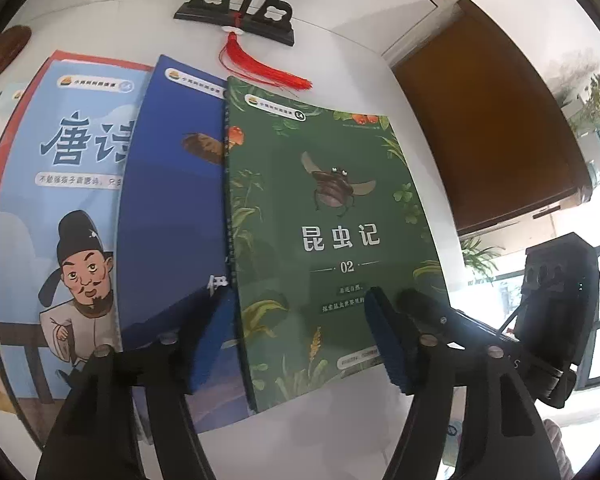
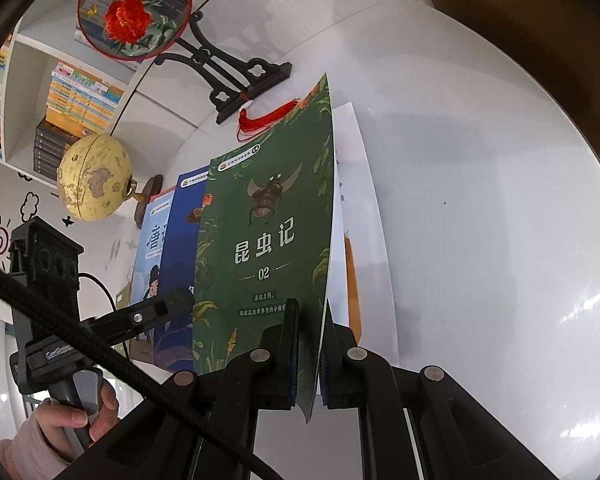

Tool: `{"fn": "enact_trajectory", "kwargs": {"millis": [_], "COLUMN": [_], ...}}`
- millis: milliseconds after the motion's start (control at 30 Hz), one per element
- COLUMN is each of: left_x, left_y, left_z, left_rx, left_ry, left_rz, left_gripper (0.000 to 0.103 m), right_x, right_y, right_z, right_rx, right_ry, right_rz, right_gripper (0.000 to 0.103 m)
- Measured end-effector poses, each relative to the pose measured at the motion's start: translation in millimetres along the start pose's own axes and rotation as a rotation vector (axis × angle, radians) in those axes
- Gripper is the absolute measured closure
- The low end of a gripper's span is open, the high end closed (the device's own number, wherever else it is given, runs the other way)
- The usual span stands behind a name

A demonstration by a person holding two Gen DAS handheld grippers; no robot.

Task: Organize books

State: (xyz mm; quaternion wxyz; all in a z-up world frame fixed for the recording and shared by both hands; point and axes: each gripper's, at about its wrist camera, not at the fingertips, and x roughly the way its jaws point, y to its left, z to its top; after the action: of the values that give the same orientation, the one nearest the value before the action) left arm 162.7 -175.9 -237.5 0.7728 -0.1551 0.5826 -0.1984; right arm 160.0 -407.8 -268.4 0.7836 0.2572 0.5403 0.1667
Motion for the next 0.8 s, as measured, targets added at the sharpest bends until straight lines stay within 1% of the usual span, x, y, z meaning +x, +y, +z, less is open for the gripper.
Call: {"fn": "enact_trajectory", "kwargs": {"millis": [133,200,333,433,600,700,800], "left_x": [-0.2,-2.0,-3.5,-4.8,-6.7,-4.7,4.0], "left_y": [-2.2,0.2,1.6,-0.2,-5.1,-13.8,-26.0], "left_z": [-0.6,-2.2,-9.6,-20.0,-35.7,-41.8,-47.9], "left_rx": [0.013,0.003,-0.014,-0.010,-0.003,0.038,0.093], "left_ry": [0.001,0.006,0.034,0.059,0.105,0.139,0.190], "left_rz": [0.004,-0.011,-0.042,-0.055,-0.053,-0.031,-0.018], "left_gripper": [0.034,0.034,0.034,0.034,0.034,0.034,0.034], "right_x": [-1.1,-1.2,-0.8,-5.6,-18.7,-27.1,-31.8], "right_y": [3.1,8.9,16.5,11.9,1.0,-8.5,-17.2], "right_z": [-0.8,-4.2,-14.5,-23.3,-37.1,-45.2,-50.5], "right_rx": [-0.035,-0.082,-0.156,-0.156,-0.148,-0.128,-0.109], "right_ry": [0.002,0.000,0.035,0.050,0.067,0.080,0.092], "right_rz": [-0.012,-0.046,-0.087,-0.093,-0.120,-0.133,-0.142], "right_gripper": [0.096,0.098,0.098,0.098,0.098,0.098,0.098]}}
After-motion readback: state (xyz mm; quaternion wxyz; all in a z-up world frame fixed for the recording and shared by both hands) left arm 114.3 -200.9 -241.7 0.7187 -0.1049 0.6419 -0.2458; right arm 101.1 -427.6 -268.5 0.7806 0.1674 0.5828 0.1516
